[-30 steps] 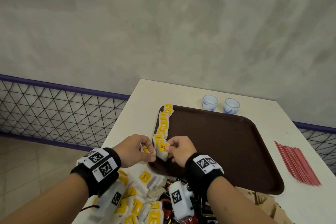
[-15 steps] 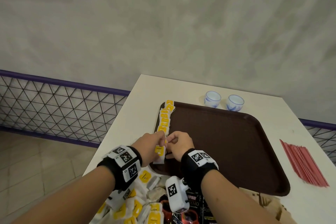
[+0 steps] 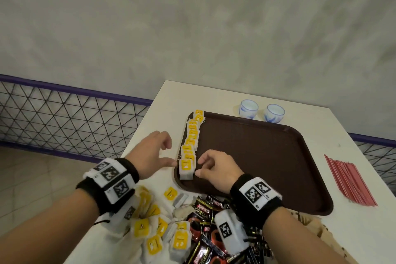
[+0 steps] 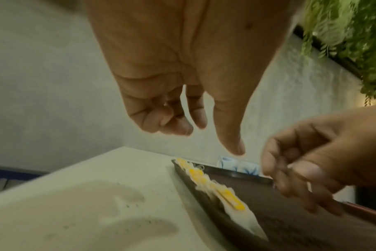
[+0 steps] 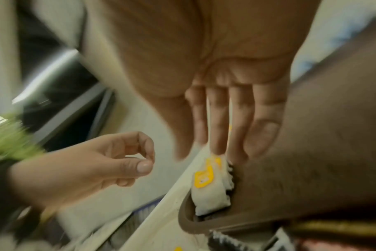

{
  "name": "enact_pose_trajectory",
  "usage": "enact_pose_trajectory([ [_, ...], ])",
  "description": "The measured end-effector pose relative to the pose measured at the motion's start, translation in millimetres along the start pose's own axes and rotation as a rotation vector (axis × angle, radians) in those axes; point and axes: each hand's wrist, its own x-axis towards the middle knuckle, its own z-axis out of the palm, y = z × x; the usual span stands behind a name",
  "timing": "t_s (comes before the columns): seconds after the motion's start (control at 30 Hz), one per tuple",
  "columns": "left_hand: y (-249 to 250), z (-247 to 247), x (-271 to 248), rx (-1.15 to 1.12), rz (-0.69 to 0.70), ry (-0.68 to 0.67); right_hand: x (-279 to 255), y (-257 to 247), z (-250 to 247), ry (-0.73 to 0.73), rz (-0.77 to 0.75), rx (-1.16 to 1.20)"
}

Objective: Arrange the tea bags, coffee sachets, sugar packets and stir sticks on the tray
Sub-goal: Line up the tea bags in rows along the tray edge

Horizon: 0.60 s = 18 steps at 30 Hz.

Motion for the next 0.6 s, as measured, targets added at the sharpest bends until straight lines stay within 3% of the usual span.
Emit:
enact_pose_trajectory([
  [0.1, -12, -18, -24, 0.025, -0.023, -0.063, -28, -19, -1, -0.265, -0.112, -0.317],
  [0.2, -12, -24, -44, -0.013, -0.024, -0.101, -38, -25, 16, -0.396, -0.146, -0.479],
  [0.37, -1, -15, -62, -0.099, 0.003, -0.107, -36, -18, 46, -0.339, -0.147, -0.486],
  [0.6, 4, 4, -76, -0.169, 0.032, -0.138, -46, -14, 28, -0.173, -0.167, -0.208],
])
